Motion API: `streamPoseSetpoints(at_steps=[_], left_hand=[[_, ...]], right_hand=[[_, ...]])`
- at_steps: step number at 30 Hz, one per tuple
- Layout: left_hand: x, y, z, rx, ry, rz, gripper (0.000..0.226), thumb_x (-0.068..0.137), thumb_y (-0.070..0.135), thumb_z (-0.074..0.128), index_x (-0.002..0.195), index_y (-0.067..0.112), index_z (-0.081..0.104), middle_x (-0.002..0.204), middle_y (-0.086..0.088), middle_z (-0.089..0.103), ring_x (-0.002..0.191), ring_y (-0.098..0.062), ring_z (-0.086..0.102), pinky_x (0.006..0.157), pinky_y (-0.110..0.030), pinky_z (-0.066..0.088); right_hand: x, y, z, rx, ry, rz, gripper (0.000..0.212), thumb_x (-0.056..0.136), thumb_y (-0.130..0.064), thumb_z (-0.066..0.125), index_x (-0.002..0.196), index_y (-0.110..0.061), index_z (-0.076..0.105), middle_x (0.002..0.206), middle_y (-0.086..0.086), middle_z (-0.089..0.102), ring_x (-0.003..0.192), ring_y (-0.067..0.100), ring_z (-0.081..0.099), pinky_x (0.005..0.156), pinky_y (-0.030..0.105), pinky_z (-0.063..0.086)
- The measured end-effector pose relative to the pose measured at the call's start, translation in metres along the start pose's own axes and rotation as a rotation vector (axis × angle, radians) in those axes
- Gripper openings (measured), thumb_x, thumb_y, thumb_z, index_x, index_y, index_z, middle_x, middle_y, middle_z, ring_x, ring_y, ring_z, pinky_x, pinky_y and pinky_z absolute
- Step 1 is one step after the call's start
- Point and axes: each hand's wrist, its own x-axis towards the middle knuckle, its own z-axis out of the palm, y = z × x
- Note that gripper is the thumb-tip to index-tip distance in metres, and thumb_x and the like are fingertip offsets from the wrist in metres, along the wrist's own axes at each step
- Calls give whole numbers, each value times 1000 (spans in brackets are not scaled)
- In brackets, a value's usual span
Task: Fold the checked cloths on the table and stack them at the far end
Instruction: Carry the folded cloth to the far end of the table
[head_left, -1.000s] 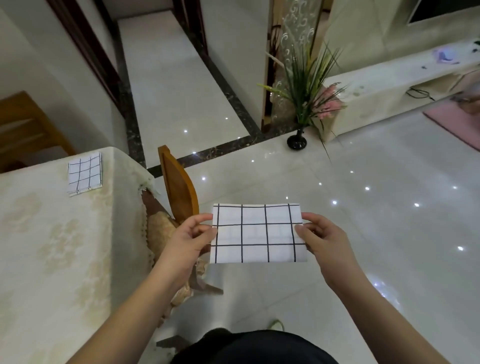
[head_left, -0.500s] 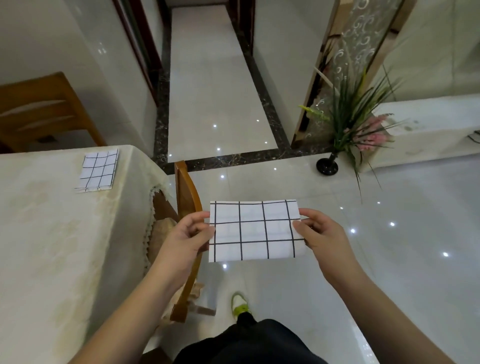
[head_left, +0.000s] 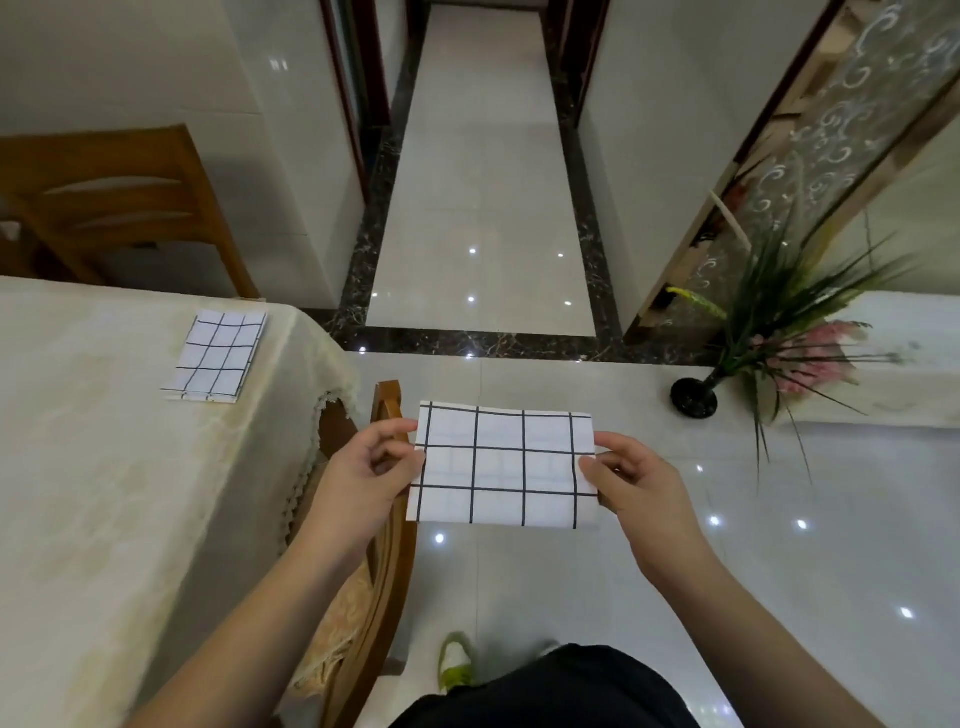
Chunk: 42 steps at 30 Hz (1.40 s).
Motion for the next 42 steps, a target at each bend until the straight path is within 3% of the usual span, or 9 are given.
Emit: streamPoseSetpoints(at_steps=[5, 9, 11, 14, 19, 28, 34, 37, 42], left_hand=[[32, 2, 12, -13, 72, -22, 32, 90, 10, 67, 116, 29, 64, 86, -4, 71, 95, -21, 69, 98, -41, 50], [63, 16, 35, -17, 136, -49, 31, 91, 10, 66, 117, 27, 64, 93, -9, 71, 97, -24, 69, 83, -36, 58], [78, 28, 50, -7, 172, -70, 32, 91, 12, 66, 119, 27, 63, 92, -7, 71, 96, -24, 69, 75, -35, 60], [104, 46, 73, 41, 200, -56, 33, 91, 13, 66, 122, 24, 63, 87, 1, 73, 93, -17, 71, 92, -38, 54], [136, 69, 100, -4, 237, -76, 35, 92, 14, 65, 126, 21, 62, 94, -1, 75, 97, -14, 71, 96, -37, 52], [177, 80, 99, -198, 374, -118, 31, 92, 6, 63, 122, 12, 63, 100, -18, 71, 97, -27, 70, 80, -30, 58], [220, 77, 65, -244, 455, -91, 28, 92, 4, 63, 118, 13, 64, 85, -10, 70, 86, -23, 71, 78, -29, 55], [241, 78, 42, -261, 481, -75, 27, 92, 4, 62, 117, 14, 64, 92, -18, 70, 86, -25, 71, 78, -30, 58], [272, 82, 2, -303, 513, -75, 25, 91, 5, 64, 113, 18, 66, 83, -7, 69, 80, -28, 67, 86, -51, 51]], right_hand=[[58, -8, -2, -28, -69, 3, 25, 88, -6, 68, 110, -18, 68, 89, 17, 68, 82, 20, 65, 75, 30, 55], [113, -20, -11, -38, -160, -24, 24, 89, -6, 66, 107, -22, 69, 87, 12, 69, 82, 17, 67, 71, 23, 53], [139, -30, -18, -26, -193, -33, 25, 89, -6, 66, 106, -24, 69, 86, 10, 70, 82, 17, 68, 74, 25, 53], [181, -47, -30, -40, -229, -60, 25, 89, -6, 67, 107, -22, 69, 87, 11, 71, 85, 17, 69, 81, 29, 54], [240, -67, -41, -21, -283, -52, 25, 89, -6, 67, 108, -21, 69, 88, 12, 70, 87, 20, 68, 89, 37, 54], [309, -89, -8, -44, -417, -50, 25, 89, -7, 67, 110, -20, 69, 96, 19, 67, 97, 32, 67, 94, 42, 53], [353, -105, 50, -109, -496, -65, 25, 88, -7, 67, 109, -21, 69, 95, 15, 69, 89, 22, 68, 86, 33, 54], [373, -118, 84, -149, -542, -66, 24, 90, -7, 65, 109, -21, 69, 95, 10, 71, 89, 18, 70, 80, 29, 56], [399, -138, 142, -194, -582, -73, 23, 90, -3, 64, 105, -21, 67, 82, -1, 69, 70, 2, 66, 60, 13, 50]])
